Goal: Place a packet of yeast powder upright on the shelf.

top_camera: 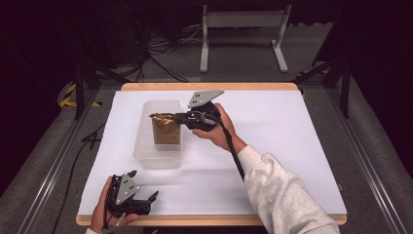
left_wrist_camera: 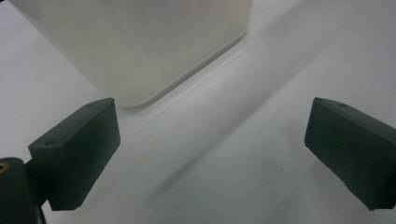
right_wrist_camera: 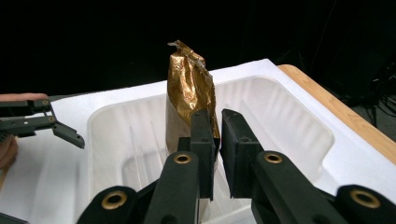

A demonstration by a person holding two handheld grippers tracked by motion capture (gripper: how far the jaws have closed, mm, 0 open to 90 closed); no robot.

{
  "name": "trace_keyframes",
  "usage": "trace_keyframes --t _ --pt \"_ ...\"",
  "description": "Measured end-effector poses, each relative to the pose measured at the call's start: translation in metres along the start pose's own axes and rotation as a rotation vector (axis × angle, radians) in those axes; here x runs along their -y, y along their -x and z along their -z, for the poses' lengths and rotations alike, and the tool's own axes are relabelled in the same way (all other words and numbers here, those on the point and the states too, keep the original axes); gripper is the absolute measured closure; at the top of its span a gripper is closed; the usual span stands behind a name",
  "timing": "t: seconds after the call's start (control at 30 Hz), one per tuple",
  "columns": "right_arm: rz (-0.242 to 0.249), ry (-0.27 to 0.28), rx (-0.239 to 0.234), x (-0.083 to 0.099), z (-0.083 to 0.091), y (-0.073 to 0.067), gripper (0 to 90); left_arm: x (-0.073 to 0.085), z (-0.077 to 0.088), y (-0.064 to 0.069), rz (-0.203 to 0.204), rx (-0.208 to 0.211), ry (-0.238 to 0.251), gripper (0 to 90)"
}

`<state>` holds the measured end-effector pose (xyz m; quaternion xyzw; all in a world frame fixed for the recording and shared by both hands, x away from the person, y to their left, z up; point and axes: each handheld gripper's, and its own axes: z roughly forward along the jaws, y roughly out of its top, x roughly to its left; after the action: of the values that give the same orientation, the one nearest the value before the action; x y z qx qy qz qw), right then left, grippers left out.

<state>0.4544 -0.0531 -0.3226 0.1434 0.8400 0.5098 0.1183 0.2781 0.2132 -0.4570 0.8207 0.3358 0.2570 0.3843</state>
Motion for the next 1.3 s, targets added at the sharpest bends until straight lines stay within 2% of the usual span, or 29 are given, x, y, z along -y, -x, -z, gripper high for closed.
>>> trace_keyframes --t 0.47,0.7,0.93,1.3 --pt "-0.003 -0.014 0.014 -0.001 0.004 -0.001 78.6 0.000 0.001 0.000 -0.002 0.001 0.000 4.2" --pt "0.007 -0.033 0.036 -0.002 0.011 -0.001 72.3 0.000 0.000 0.001 0.003 0.002 0.003 4.3" --pt "0.011 -0.038 0.065 -0.005 0.020 -0.002 66.6 -0.001 0.000 0.001 -0.013 0.002 0.000 4.4" --pt "0.020 -0.055 0.114 -0.004 0.040 -0.001 58.7 -0.001 0.000 0.002 -0.005 0.001 0.000 4.4"
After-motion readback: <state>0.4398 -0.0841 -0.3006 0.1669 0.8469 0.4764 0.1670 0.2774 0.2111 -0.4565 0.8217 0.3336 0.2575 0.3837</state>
